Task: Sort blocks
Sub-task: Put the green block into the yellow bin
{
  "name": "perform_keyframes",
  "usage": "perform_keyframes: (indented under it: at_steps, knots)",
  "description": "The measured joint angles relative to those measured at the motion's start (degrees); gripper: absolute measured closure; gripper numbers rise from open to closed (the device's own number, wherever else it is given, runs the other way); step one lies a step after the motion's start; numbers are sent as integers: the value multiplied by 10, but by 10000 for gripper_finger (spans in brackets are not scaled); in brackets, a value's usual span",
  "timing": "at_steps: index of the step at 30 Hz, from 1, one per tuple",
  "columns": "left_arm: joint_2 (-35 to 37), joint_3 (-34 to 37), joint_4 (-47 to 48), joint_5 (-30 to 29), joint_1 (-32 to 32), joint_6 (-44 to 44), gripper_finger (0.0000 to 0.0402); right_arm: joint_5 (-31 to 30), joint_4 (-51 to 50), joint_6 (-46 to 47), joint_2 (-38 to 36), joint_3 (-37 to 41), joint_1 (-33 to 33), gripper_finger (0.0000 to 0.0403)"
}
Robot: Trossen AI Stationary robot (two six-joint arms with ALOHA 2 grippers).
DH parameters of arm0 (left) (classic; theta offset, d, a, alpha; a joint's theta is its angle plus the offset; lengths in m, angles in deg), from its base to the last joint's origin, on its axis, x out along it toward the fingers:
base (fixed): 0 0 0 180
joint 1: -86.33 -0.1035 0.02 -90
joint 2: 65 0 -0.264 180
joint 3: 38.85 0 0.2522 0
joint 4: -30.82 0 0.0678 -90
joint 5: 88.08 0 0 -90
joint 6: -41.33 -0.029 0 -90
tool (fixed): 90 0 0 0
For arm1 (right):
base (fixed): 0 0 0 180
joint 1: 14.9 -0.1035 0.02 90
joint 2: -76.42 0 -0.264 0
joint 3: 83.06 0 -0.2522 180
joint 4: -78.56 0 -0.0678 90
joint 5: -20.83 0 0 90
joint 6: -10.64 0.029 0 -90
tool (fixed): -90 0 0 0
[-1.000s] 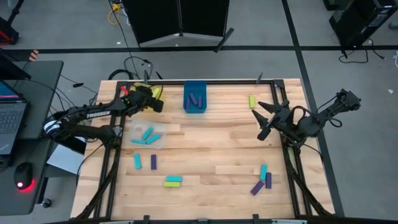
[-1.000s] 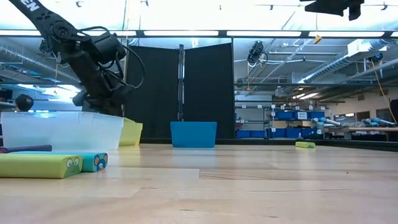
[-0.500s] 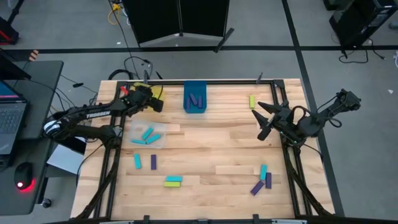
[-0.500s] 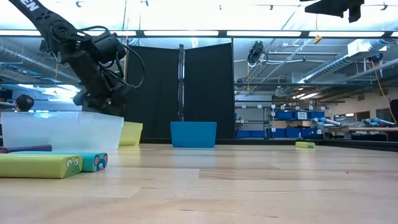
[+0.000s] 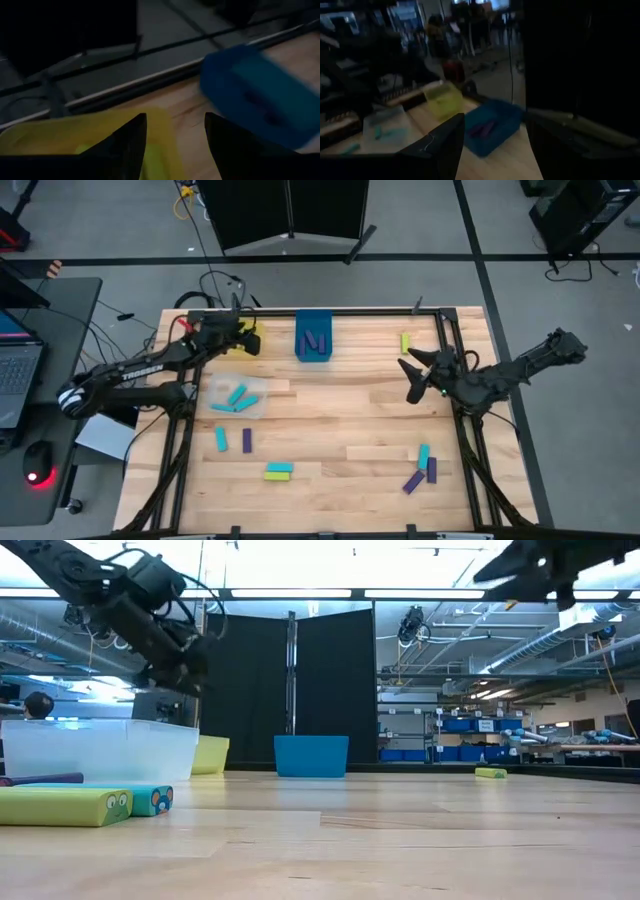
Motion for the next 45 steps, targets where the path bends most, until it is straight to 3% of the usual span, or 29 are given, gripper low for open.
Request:
perform_keyframes:
  at_steps: [3,9,15,23,34,45]
  knots:
    - [29,0,-5,40,0,0,193,45,-31,34,19,0,51,178]
    - [80,0,-1,116,0,2,193,70,-126,131,31,0,169,178]
    - [103,0,6,189,0,6,193,202,-243,211,49,0,325,178]
    - [104,-1,6,202,0,5,193,337,-251,195,104,0,478,178]
    - [104,-1,4,201,0,3,193,426,-172,119,241,0,584,163]
    - [104,-1,3,199,0,2,193,428,-91,78,351,0,651,107]
